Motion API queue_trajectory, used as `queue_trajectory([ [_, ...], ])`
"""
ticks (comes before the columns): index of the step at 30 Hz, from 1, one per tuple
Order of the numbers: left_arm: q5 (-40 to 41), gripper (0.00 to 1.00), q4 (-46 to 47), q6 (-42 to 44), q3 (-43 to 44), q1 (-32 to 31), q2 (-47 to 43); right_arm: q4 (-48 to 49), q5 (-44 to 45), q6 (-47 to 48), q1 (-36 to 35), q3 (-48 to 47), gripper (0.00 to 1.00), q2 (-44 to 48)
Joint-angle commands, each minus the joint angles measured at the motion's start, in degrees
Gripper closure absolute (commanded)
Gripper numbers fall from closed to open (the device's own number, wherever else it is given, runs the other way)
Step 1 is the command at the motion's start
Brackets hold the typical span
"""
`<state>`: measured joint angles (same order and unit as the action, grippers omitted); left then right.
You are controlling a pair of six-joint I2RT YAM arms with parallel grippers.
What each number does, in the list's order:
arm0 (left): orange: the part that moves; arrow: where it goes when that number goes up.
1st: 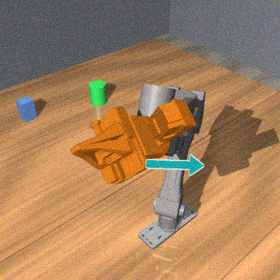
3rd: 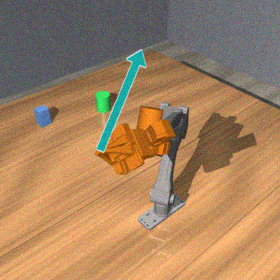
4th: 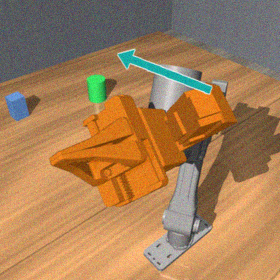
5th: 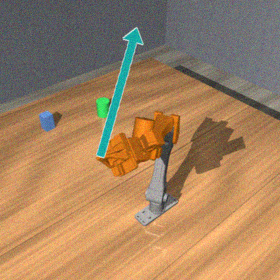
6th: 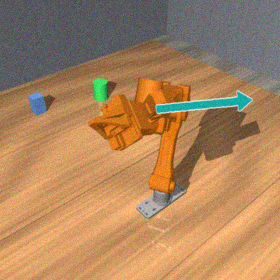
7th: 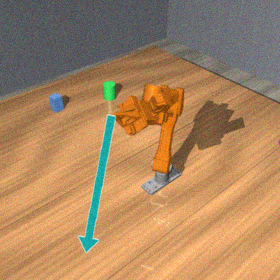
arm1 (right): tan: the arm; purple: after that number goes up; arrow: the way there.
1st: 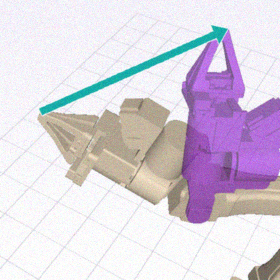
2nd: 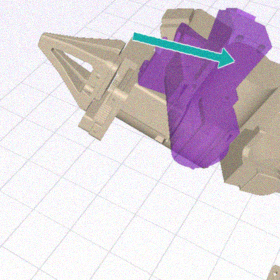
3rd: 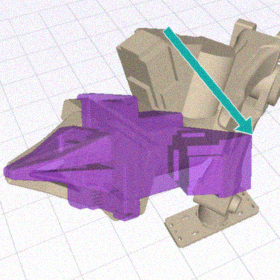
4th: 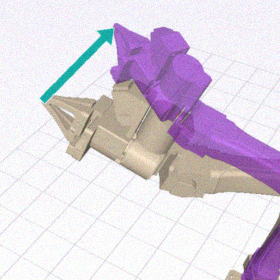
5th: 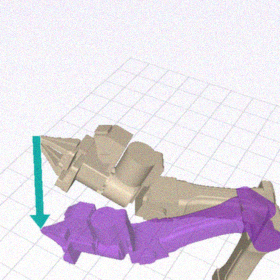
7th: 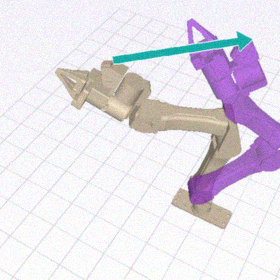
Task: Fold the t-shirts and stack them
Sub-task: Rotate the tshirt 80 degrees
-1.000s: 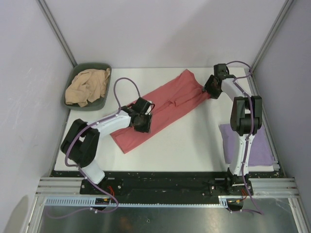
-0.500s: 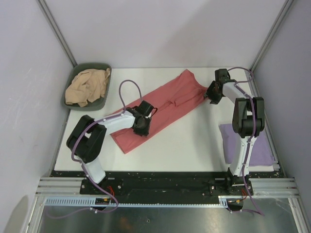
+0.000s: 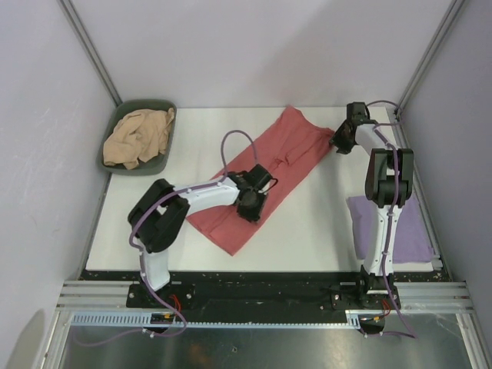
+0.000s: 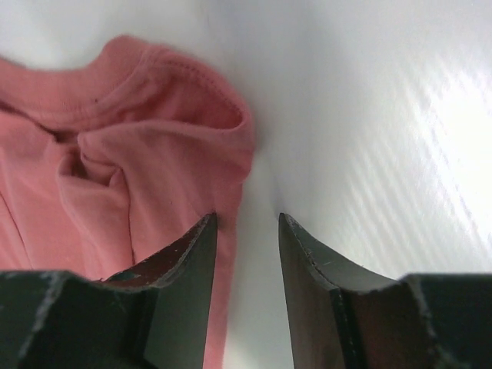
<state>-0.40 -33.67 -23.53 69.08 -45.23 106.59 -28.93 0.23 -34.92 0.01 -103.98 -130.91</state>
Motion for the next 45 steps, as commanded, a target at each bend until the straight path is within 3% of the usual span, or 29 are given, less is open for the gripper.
queue_trajectory([
  [1, -7.8, 0.68, 1.4, -4.7, 7.1, -5.2, 5.6, -1.6, 3.7, 2.0, 2.2, -9.1, 0.56, -6.8],
  [9, -13.6, 0.69, 3.4, -14.5, 24.2, -10.0, 15.7, -11.9, 4.4, 4.1, 3.0, -33.7, 0.48, -17.2],
  [14, -14.2, 0.62, 3.8, -13.4, 29.9, -10.1, 14.7, -13.9, 2.8, 4.4, 2.9, -34.3, 0.45, -11.8],
  [17, -13.1, 0.58, 3.7, -11.5, 29.1, -10.0, 10.4, -17.2, 1.8, 4.2, 2.0, -32.8, 0.45, -6.4],
  [20, -8.9, 0.56, 3.9, -10.7, 22.4, -9.4, 2.8, -17.5, 1.0, 3.7, -0.5, -23.5, 0.45, 3.7],
  [26, 2.9, 0.58, 5.7, -14.3, 1.3, -3.3, -15.0, -5.4, -4.9, -1.2, -7.4, 18.8, 0.45, 31.9],
  [32, 6.1, 0.6, 7.3, -15.0, -12.6, 5.8, -23.7, -1.6, -7.4, -7.2, -20.6, 44.6, 0.49, 48.1],
  [37, 8.1, 0.65, 8.9, -15.6, -17.5, 10.5, -26.0, 1.6, -7.8, -15.2, -32.8, 56.7, 0.5, 54.4],
  [45, 9.9, 0.78, 11.0, -16.9, -23.0, 13.4, -24.8, 3.0, -6.0, -20.3, -44.1, 61.0, 0.51, 52.8],
])
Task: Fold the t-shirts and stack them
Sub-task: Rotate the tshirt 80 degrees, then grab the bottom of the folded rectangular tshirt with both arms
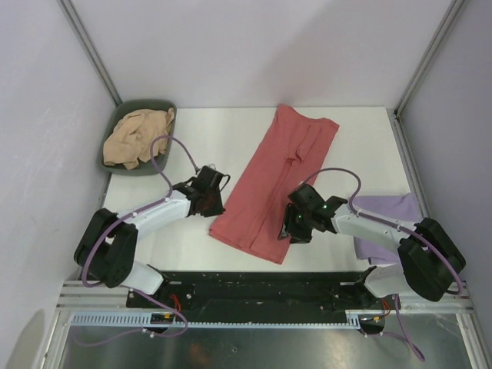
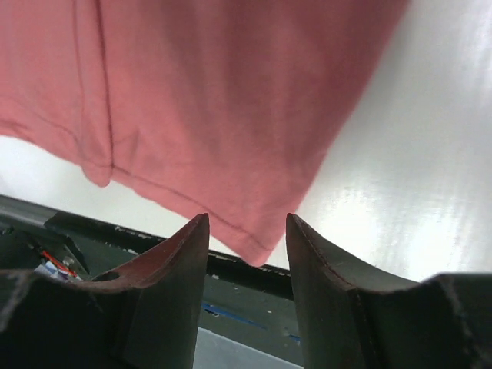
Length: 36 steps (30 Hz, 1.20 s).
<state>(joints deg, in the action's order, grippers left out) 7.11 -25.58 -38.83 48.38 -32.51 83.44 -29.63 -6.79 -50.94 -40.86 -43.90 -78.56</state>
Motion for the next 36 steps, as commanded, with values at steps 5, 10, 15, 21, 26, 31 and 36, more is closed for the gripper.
queue_trajectory([
  [5, 1.8, 0.82, 3.8, -2.7, -6.5, 0.7, -3.2, 4.2, 0.6, -5.3, -5.9, 2.5, 0.51, -0.6],
  [10, 1.7, 0.85, 4.0, -3.3, -9.2, 0.7, -4.0, 2.8, 0.4, -5.7, -7.1, 3.8, 0.51, 0.6],
  [15, 2.0, 0.85, 4.0, -3.3, -10.3, 0.8, -6.7, 1.4, 0.1, -6.0, -7.6, 4.9, 0.51, 2.6],
  [21, 0.9, 0.73, 3.8, -2.1, -8.5, 0.8, -9.4, 2.0, -0.5, -8.0, -9.8, 5.6, 0.51, 2.1],
  [26, 0.2, 0.7, 3.2, -1.4, -7.0, 1.1, -10.5, 3.1, -0.6, -9.6, -11.0, 5.7, 0.51, 0.8],
  [31, 0.3, 0.7, 2.6, -0.5, -6.5, 1.6, -10.8, 3.8, -0.7, -9.8, -11.2, 5.8, 0.55, -0.9],
  [36, 0.9, 0.69, 1.9, 0.6, -6.8, 2.7, -11.0, 4.1, 0.2, -9.5, -10.7, 5.8, 0.69, -2.0],
])
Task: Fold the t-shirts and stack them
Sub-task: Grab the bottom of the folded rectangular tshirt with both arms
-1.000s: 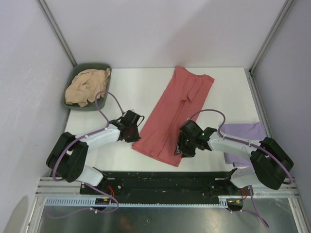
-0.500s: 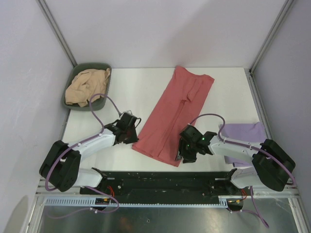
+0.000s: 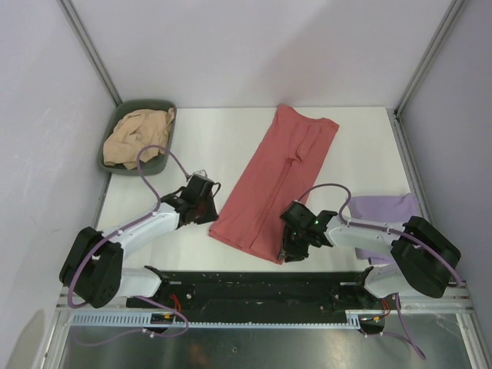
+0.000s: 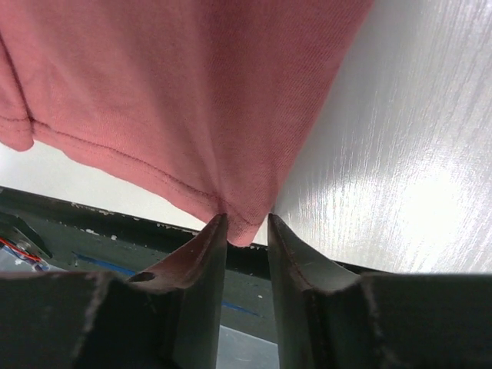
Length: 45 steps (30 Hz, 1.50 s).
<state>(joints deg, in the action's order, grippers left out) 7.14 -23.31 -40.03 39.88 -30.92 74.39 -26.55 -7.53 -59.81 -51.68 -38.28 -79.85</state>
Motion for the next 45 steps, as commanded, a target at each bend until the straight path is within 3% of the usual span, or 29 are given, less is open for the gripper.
queue_trajectory([
  [1, 1.0, 0.69, -0.5, 2.0, 1.7, 1.1, -2.0, 0.8, 1.2, -0.4, 0.3, 0.1, 0.77, -0.8],
  [3, 0.4, 0.66, -0.5, 2.5, 1.7, 1.2, -1.7, 0.1, 1.5, 0.1, 0.8, 0.1, 0.91, -0.7],
  [5, -1.4, 0.65, -0.4, 3.6, 2.1, 1.2, -0.7, -1.7, 2.3, 0.9, 1.4, 0.1, 0.97, -0.1],
  [14, -11.0, 0.61, -0.4, 7.1, 2.5, -4.1, 3.6, -11.1, 2.8, 7.3, 11.2, 6.0, 1.0, 11.2],
  [18, -14.0, 0.59, -0.1, 6.5, 1.5, -6.3, 3.4, -12.1, 0.6, 7.2, 11.0, 7.1, 0.99, 15.1],
  [27, -16.5, 0.58, -0.1, 5.5, -0.5, -7.2, 1.7, -11.4, 0.2, 4.2, 7.4, 7.2, 0.92, 15.8],
  [38, -11.8, 0.58, 0.0, 4.1, -2.3, -7.2, 1.1, -13.1, 0.0, 3.5, 8.3, 7.2, 0.6, 19.3],
  [45, -13.2, 0.59, 0.0, 5.2, -2.3, -7.2, 2.2, -13.2, 1.1, 2.7, 8.8, 7.3, 0.59, 20.2],
])
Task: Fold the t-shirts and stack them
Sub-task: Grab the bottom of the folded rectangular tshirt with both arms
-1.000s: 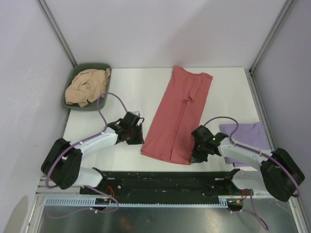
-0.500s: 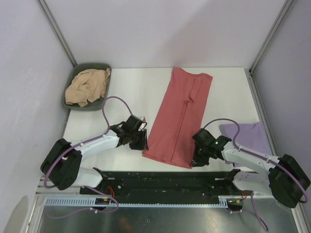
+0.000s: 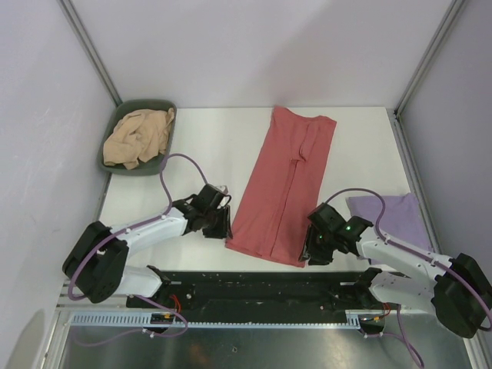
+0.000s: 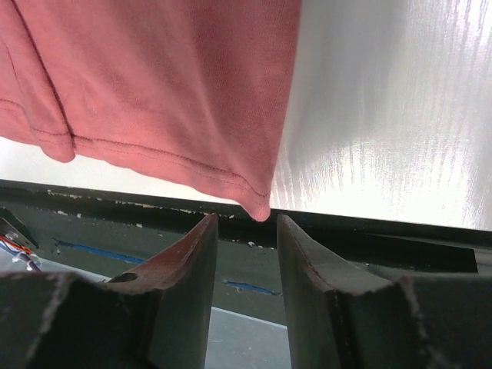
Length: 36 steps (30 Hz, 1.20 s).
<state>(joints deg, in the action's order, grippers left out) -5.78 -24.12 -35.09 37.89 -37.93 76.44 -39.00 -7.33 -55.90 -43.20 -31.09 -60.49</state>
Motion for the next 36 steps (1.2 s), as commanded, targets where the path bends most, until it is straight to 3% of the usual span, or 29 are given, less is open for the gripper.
queue_trajectory([
  [1, -0.5, 0.6, 0.8, 0.4, -0.3, -0.2, 0.4, -0.4, 1.0, -1.4, 0.3, 0.3, 0.59, 0.7],
  [21, -2.8, 0.71, 2.9, 0.2, -2.0, -1.6, 3.8, 6.5, 1.0, -5.5, -1.2, 4.6, 0.65, -1.1],
  [26, -3.6, 0.84, 3.0, -0.2, -1.7, -2.4, 4.1, 6.9, 1.1, -5.6, -0.8, 4.6, 0.74, -0.6],
  [32, -7.0, 0.98, 2.8, -1.6, 0.0, -3.0, 0.9, 3.2, 2.1, -5.6, -0.2, 1.9, 0.97, 3.9],
  [36, -7.1, 1.0, 2.5, -2.0, 6.0, -2.7, 0.8, -1.8, 5.5, -3.0, 1.3, -3.9, 1.0, 5.8],
])
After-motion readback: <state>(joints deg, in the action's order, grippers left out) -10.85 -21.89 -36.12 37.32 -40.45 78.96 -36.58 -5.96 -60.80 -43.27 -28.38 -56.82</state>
